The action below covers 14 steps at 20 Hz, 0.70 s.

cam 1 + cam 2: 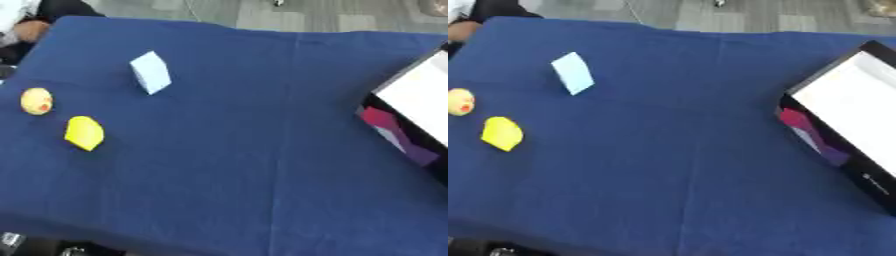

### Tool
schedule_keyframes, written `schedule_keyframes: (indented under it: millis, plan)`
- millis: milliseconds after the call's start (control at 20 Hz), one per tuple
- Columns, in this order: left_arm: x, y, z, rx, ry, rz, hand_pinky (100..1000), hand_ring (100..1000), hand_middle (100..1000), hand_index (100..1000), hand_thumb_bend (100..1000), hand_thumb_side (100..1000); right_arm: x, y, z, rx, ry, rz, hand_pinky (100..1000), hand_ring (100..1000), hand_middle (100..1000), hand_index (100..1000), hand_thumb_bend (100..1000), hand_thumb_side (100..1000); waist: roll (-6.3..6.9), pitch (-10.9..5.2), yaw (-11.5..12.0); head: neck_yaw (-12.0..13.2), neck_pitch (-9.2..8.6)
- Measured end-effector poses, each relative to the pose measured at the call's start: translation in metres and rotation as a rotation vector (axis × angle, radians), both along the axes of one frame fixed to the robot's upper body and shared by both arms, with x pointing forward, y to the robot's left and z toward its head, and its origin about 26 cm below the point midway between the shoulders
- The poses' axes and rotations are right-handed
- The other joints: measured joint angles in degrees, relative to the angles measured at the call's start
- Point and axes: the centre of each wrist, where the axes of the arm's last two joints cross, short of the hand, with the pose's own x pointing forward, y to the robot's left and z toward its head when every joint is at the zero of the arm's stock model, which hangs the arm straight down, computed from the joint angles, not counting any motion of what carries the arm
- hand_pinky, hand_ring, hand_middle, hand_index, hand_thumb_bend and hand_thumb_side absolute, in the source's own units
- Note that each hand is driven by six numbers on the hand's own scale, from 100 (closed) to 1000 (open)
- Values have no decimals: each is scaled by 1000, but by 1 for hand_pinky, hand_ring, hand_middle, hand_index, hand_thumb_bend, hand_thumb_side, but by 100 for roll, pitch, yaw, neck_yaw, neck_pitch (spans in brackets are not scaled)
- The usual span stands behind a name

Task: Pick up the objects with one hand, pass them to the other hand, and then place them into the box on the other side of the table.

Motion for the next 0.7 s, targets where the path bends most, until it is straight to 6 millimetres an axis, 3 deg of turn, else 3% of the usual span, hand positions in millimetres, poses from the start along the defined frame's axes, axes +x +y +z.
schedule_keyframes:
  millis: [350,700]
  plan:
    - [2,6,-1,54,122,-31,857,843,800,821,746,322,0,0,1,-6,-2,-1,896,813,864,928,100,462,-1,137,-23,-24,1]
    - [4,18,-3,79,253,56,854,842,796,776,788,265,0,1,1,-13,0,-2,896,813,862,927,100,463,-1,155,-13,-16,1]
